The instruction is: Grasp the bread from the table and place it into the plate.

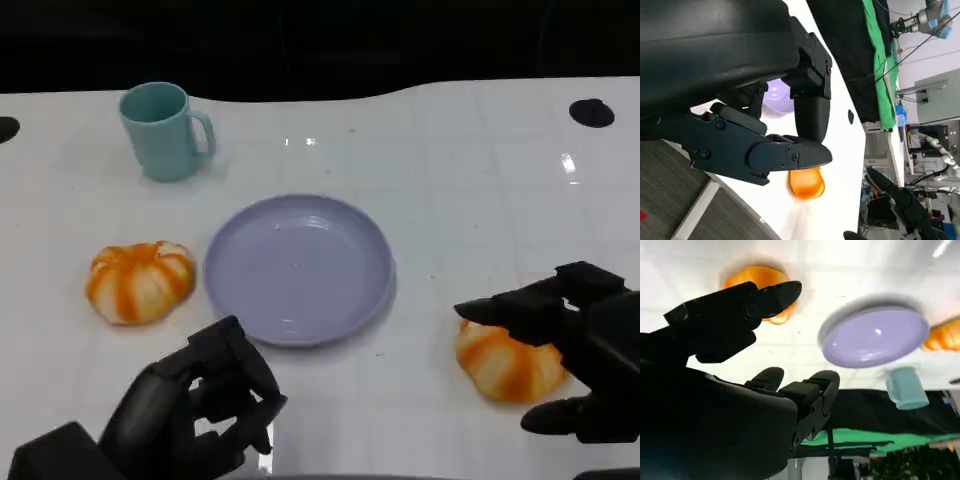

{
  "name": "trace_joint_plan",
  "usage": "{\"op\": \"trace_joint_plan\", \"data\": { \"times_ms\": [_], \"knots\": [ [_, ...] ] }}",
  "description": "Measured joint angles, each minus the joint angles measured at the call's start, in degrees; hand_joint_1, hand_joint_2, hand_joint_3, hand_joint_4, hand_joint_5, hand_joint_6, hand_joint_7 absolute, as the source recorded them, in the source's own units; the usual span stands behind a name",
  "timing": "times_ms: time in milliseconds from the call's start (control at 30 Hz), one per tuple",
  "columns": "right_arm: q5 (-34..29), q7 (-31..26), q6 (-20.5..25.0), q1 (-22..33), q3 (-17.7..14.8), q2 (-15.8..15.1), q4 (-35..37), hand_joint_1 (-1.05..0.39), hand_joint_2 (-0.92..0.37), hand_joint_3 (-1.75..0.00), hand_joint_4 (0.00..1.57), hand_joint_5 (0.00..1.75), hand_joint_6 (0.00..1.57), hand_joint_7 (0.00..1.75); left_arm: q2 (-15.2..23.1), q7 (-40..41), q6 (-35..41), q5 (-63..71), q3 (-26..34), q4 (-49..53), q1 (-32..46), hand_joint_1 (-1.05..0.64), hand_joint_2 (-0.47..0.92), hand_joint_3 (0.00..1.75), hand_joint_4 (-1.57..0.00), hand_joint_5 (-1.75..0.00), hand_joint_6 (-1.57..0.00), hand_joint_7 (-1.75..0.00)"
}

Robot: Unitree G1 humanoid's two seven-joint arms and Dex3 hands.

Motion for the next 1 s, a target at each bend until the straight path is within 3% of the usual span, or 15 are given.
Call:
{"op": "trace_joint_plan", "data": {
  "times_ms": [333,767,1000],
  "knots": [
    [-7.5,2.2,2.1,-0.7,3.1,-0.1,-0.5,-0.38,-0.79,-0.01,0.01,0.58,0.32,0.07,-0.3,0.0,0.0,0.4,-0.6,-0.1,0.0,-0.55,0.92,0.43,-0.68,-1.75,-0.46,-1.75],
    [-14.0,-2.9,4.1,-7.8,7.6,1.6,14.5,-0.43,-0.85,-0.01,0.04,0.56,0.37,0.04,-0.7,0.0,0.1,0.4,-0.7,0.0,-0.4,-0.55,0.92,0.42,-0.67,-1.75,-0.45,-1.75],
    [-14.4,-4.7,4.7,-10.2,8.9,1.6,20.5,-0.47,-0.90,-0.02,0.05,0.53,0.37,0.02,-0.8,0.0,0.3,0.4,-0.7,-0.1,-0.4,-0.55,0.92,0.42,-0.68,-1.75,-0.45,-1.75]
  ]
}}
